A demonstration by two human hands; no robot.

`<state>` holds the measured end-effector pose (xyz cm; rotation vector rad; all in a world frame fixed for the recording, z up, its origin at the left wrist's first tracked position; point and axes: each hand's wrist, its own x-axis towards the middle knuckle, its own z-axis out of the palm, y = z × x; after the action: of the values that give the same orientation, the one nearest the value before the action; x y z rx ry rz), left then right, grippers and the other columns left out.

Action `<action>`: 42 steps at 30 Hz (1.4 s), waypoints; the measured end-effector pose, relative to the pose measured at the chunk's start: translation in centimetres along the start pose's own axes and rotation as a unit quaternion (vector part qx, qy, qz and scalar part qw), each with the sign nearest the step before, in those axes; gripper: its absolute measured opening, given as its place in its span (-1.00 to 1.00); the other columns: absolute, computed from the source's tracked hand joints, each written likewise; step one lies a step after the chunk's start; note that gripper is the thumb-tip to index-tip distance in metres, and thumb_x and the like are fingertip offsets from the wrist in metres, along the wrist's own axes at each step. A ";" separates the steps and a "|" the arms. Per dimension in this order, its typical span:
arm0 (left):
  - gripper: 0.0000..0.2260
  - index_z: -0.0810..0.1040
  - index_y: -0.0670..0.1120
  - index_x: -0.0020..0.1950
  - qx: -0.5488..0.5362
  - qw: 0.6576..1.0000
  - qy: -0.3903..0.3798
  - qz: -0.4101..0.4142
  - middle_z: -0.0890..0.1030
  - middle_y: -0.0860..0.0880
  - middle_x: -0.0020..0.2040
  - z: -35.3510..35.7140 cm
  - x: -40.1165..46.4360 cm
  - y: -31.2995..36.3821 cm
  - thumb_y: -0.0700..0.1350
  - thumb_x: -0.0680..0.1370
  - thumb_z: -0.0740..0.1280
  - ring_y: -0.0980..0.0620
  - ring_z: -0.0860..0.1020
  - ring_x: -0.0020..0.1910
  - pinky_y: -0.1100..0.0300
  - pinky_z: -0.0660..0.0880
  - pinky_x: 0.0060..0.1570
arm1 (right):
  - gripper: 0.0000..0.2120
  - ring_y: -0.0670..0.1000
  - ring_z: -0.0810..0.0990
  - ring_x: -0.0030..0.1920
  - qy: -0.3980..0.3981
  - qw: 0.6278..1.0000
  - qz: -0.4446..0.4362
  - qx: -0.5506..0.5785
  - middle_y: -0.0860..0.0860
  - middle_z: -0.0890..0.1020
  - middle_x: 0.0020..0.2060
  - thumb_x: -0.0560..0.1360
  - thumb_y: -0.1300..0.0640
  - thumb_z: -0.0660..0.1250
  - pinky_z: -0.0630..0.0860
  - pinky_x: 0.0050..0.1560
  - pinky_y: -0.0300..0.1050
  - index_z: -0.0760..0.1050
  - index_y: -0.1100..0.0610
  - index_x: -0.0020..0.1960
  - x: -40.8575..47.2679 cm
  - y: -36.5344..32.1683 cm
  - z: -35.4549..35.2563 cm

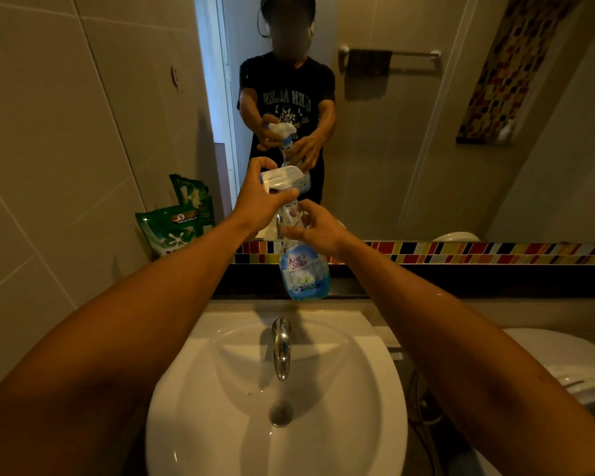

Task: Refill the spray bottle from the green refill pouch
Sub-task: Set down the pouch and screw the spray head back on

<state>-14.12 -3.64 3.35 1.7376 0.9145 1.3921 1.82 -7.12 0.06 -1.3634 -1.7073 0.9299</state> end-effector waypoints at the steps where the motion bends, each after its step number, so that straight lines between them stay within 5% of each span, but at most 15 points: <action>1: -0.52 0.34 0.03 0.21 -0.002 1.000 0.001 -0.001 0.50 -0.13 0.20 -0.1 0.0 0.0 -0.19 0.43 0.53 -0.03 0.55 0.09 0.39 0.55 -0.23 | -0.58 -0.02 0.69 0.10 0.000 1.000 -0.001 0.001 -0.04 0.68 0.10 0.53 0.09 0.53 0.65 0.11 0.00 0.46 0.05 0.32 0.0 0.1 0.0; 7: -0.52 0.37 0.02 0.24 -0.006 1.000 -0.008 -0.023 0.48 0.05 0.10 -0.6 0.1 0.0 -0.25 0.44 0.49 0.05 0.55 0.02 0.43 0.53 -0.28 | -0.55 0.08 0.69 0.17 -0.004 1.000 0.004 0.009 0.06 0.68 0.17 0.54 0.11 0.52 0.65 0.23 0.14 0.45 0.11 0.36 0.1 0.4 -0.3; 12: -0.46 0.32 -0.06 0.25 0.000 1.000 0.021 -0.006 0.52 -0.19 0.19 0.0 -0.3 0.0 -0.10 0.41 0.56 -0.13 0.58 0.10 0.21 0.61 -0.15 | -0.55 -0.15 0.64 -0.05 0.009 1.000 -0.011 -0.019 -0.17 0.62 -0.01 0.55 0.08 0.51 0.55 -0.22 -0.42 0.45 0.10 0.38 -0.1 -0.1 0.0; 14: -0.48 0.32 -0.05 0.22 0.021 0.999 0.046 0.001 0.53 -0.19 0.18 0.3 -0.4 0.1 -0.12 0.41 0.55 -0.16 0.59 0.11 0.05 0.64 -0.06 | -0.59 -0.18 0.63 -0.09 0.009 0.999 -0.013 -0.029 -0.20 0.61 -0.04 0.55 0.07 0.51 0.50 -0.33 -0.50 0.45 0.05 0.32 -0.1 -0.2 0.2; 19: -0.52 0.37 -0.02 0.18 0.016 0.999 0.042 0.000 0.54 -0.19 0.15 0.0 -0.2 0.1 -0.16 0.40 0.56 -0.19 0.59 0.10 -0.01 0.65 -0.09 | -0.62 -0.16 0.65 -0.04 0.003 1.000 -0.015 -0.020 -0.16 0.64 -0.01 0.55 0.06 0.51 0.53 -0.24 -0.42 0.45 0.02 0.30 -0.1 0.0 0.2; 25: -0.52 0.42 0.07 0.14 -0.018 1.000 0.002 0.001 0.56 -0.18 0.15 -0.6 0.0 0.3 -0.16 0.37 0.58 -0.15 0.62 0.05 0.26 0.59 -0.24 | -0.44 0.12 0.68 0.24 -0.018 0.999 0.001 0.051 0.11 0.67 0.26 0.52 0.12 0.54 0.66 0.23 0.13 0.43 0.13 0.45 -0.3 0.2 -0.4; 33: -0.49 0.43 -0.01 0.24 -0.020 0.998 -0.057 -0.009 0.53 -0.18 0.20 -0.4 0.2 0.7 -0.18 0.38 0.57 -0.14 0.60 0.07 0.26 0.59 -0.22 | -0.68 0.05 0.77 0.08 -0.056 0.992 0.015 0.111 0.04 0.76 0.08 0.52 0.24 0.52 0.71 0.00 -0.08 0.57 -0.02 0.19 -1.2 0.7 -1.7; 38: -0.49 0.42 -0.05 0.28 0.000 0.997 -0.077 -0.019 0.52 -0.18 0.21 -0.3 0.1 0.5 -0.17 0.41 0.56 -0.17 0.59 0.08 0.27 0.59 -0.21 | -0.53 0.16 0.72 0.20 -0.057 0.990 0.029 0.129 0.14 0.72 0.19 0.51 0.25 0.53 0.67 0.22 0.15 0.53 0.08 0.38 -1.6 1.3 -1.3; 42: -0.49 0.43 -0.02 0.26 0.004 0.996 -0.086 -0.030 0.54 -0.14 0.18 -0.3 -0.2 0.4 -0.16 0.40 0.57 -0.12 0.60 0.06 0.28 0.59 -0.21 | -0.59 0.10 0.75 0.15 -0.058 0.990 0.037 0.121 0.07 0.75 0.13 0.50 0.22 0.54 0.71 0.11 0.04 0.57 -0.02 0.29 -1.6 1.5 -1.3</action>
<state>-14.39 -3.93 3.63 1.7911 0.8712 1.1817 3.90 -8.37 -0.83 -1.2384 -1.5756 1.2372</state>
